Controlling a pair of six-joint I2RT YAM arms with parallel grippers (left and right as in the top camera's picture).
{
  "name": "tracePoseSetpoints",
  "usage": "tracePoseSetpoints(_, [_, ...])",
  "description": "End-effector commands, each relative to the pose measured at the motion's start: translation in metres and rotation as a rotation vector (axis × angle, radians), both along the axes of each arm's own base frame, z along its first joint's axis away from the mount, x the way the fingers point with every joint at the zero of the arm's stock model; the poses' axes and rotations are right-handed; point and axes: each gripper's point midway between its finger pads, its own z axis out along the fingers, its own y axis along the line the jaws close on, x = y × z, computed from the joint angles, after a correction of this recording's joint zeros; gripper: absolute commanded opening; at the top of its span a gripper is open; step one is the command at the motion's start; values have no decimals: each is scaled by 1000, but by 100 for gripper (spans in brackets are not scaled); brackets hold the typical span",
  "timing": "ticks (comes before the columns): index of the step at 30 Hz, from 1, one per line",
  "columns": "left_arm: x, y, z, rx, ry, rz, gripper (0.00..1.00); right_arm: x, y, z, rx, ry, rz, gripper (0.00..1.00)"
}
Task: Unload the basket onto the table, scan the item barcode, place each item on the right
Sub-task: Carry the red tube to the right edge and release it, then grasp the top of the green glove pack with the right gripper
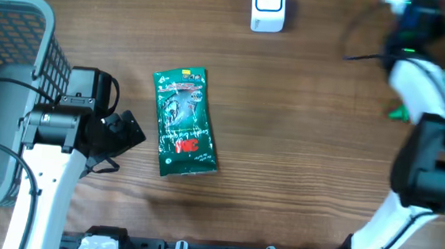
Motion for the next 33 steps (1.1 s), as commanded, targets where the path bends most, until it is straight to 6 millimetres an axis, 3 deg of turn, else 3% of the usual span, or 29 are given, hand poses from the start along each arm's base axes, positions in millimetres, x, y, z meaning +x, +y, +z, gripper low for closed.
tracePoseSetpoints(1, [0,1,0,-2,1,-9,100,-58,-67,-35,220,-68,-268,4])
tracePoseSetpoints(3, [0,1,0,-2,1,-9,100,-91,-95,-60,363,-79,-378,4])
tracePoseSetpoints(6, [0,1,0,-2,1,-9,100,-121,-122,-76,482,-117,-478,4])
tracePoseSetpoints(8, [0,1,0,-2,1,-9,100,-131,-130,-81,528,-143,-511,4])
tracePoseSetpoints(11, [0,1,0,-2,1,-9,100,-124,-119,-89,609,-156,-488,10])
tracePoseSetpoints(12, [0,1,0,-2,1,-9,100,-121,-114,-89,630,-178,-495,21])
tracePoseSetpoints(14, [0,1,0,-2,1,-9,100,-112,-97,-92,688,-206,-493,77])
tracePoseSetpoints(16, [0,1,0,-2,1,-9,100,-93,-65,-91,804,-208,-405,100])
tracePoseSetpoints(19, [0,1,0,-2,1,-9,100,-54,16,-60,1120,-304,-248,100])
tracePoseSetpoints(20, [0,1,0,-2,1,-9,100,-47,56,-47,1283,-315,-210,100])
tracePoseSetpoints(23, [0,1,0,-2,1,-9,100,-46,186,-26,1752,-154,-132,100])
tracePoseSetpoints(24, [0,1,0,-2,1,-9,100,-52,215,-28,1809,-80,-135,100])
tracePoseSetpoints(27, [0,1,0,-2,1,-9,100,-88,330,-51,1806,238,-94,100])
tracePoseSetpoints(31, [0,1,0,-2,1,-9,100,-130,447,-85,1652,463,58,100])
tracePoseSetpoints(33, [0,1,0,-2,1,-9,100,-152,492,-102,1595,544,135,100])
